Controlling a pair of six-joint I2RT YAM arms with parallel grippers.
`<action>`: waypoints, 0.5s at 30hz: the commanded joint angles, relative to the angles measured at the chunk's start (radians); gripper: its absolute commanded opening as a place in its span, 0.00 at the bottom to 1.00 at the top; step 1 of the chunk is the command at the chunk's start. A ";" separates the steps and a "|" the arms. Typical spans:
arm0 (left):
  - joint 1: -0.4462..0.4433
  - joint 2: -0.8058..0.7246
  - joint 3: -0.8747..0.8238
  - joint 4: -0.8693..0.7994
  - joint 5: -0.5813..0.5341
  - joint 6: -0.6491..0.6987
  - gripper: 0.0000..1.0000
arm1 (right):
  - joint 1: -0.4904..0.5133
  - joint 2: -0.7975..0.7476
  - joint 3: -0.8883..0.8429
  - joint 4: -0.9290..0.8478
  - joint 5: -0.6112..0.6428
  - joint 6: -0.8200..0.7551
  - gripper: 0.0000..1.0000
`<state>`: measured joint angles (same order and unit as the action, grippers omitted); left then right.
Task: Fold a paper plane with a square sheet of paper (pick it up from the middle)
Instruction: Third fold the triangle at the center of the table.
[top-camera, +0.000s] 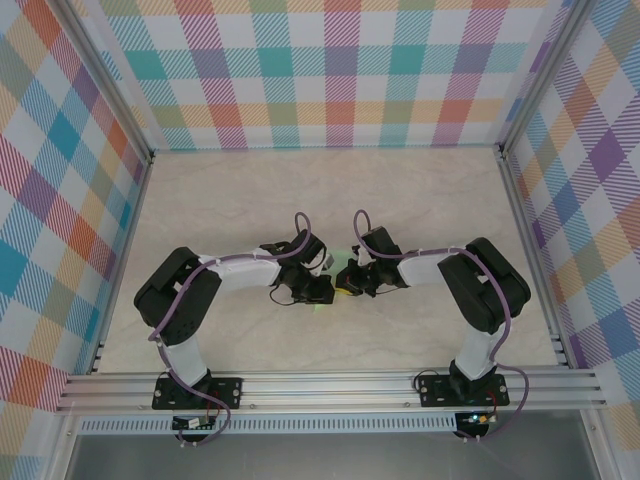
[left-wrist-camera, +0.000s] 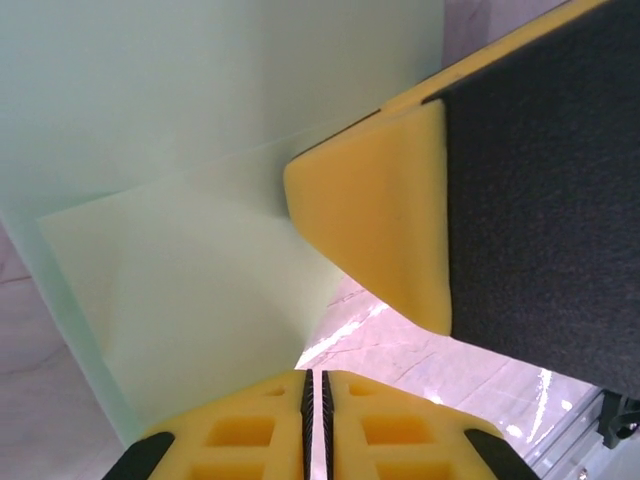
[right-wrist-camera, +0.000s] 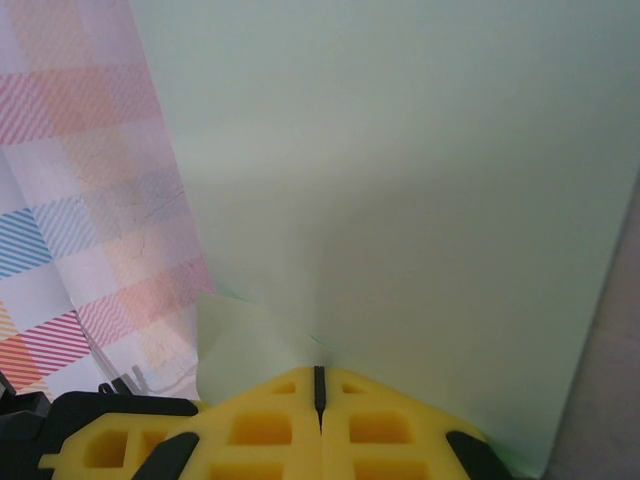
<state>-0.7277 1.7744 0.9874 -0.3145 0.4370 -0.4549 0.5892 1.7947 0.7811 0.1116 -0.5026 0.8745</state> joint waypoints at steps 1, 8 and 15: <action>0.010 0.015 0.025 -0.036 -0.036 0.025 0.12 | 0.000 0.043 0.002 -0.063 0.062 -0.015 0.04; 0.012 0.005 -0.013 -0.029 -0.036 0.025 0.12 | 0.000 0.049 0.012 -0.085 0.065 -0.026 0.04; 0.014 -0.009 -0.043 -0.037 -0.054 0.028 0.11 | 0.000 0.050 0.017 -0.104 0.077 -0.036 0.04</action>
<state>-0.7277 1.7760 0.9691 -0.3111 0.4026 -0.4461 0.5892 1.8011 0.7990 0.0845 -0.5018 0.8719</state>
